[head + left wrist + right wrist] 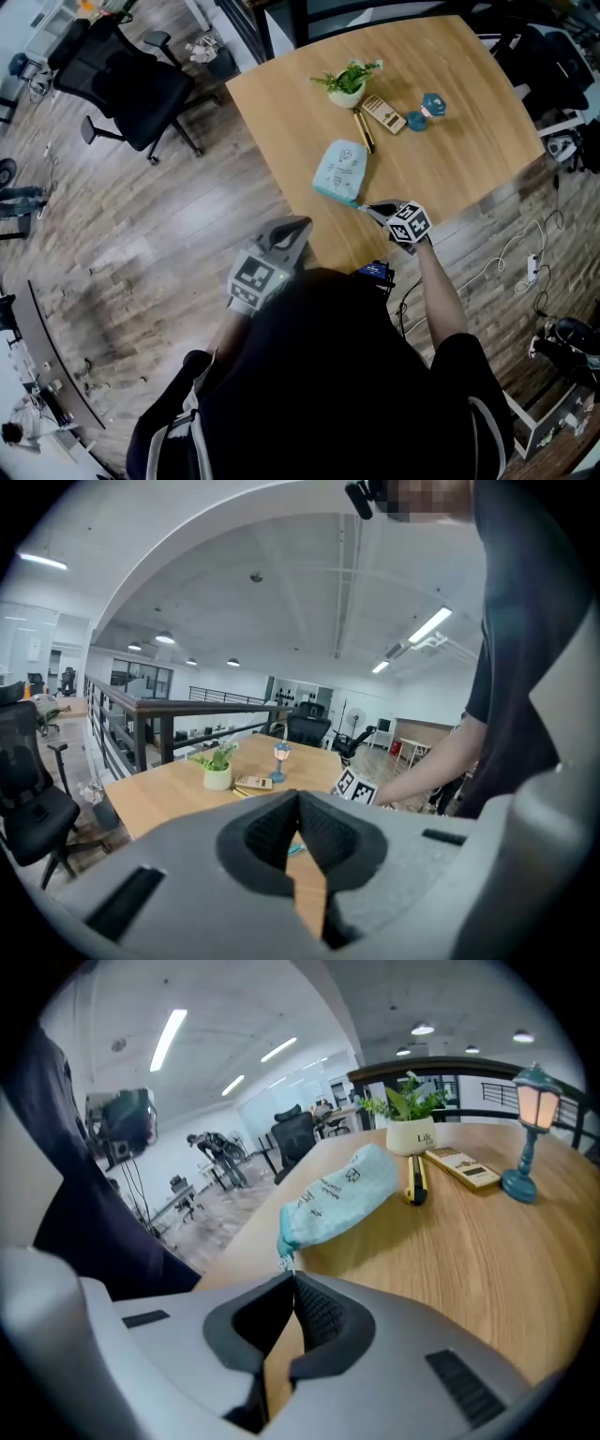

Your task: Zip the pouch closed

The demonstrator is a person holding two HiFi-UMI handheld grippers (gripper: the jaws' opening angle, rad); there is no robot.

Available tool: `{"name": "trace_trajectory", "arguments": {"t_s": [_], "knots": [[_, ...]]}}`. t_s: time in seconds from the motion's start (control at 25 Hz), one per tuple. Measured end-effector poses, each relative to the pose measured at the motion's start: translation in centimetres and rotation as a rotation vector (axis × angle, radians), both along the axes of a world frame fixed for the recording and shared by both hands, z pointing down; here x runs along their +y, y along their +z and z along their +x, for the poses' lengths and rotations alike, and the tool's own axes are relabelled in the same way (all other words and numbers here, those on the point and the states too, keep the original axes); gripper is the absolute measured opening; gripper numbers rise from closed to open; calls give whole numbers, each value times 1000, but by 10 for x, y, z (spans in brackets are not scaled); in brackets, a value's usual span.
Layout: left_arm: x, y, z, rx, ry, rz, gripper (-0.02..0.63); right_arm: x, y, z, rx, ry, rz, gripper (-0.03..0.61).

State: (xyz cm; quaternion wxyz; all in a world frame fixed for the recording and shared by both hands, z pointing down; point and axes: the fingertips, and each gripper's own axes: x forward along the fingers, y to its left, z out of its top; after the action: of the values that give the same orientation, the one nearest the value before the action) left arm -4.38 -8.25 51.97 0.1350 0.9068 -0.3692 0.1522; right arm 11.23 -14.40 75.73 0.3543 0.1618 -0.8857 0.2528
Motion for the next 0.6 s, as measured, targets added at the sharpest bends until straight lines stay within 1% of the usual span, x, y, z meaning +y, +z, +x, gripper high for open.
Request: {"name": "trace_trajectory", "arguments": {"t_s": [0.08,0.16,0.2,0.28,0.36,0.44,0.52,0.6], "knots": [[-2,3,5,-15,14,8,2,1,-38,-15,-154,63,-7,15],[-5,11,16,-56,49,12,2,4,-87,-31,-313,116,16,15],[-6,15,23,-78,74,17,3,8,-111,-38,-377,129,39,15],[-10,16,41,-111,120,52,11,20,-156,-50,-472,133,93,15],[-13,11,57,-113,178,88,48,32,-193,-59,-535,128,147,15],[-14,6,71,-104,233,100,100,40,-221,-66,-573,126,195,15],[-12,0,78,-93,258,113,107,47,-238,-70,-586,123,233,15],[-12,-4,80,-86,266,127,107,52,-246,-70,-578,113,267,15]]}}
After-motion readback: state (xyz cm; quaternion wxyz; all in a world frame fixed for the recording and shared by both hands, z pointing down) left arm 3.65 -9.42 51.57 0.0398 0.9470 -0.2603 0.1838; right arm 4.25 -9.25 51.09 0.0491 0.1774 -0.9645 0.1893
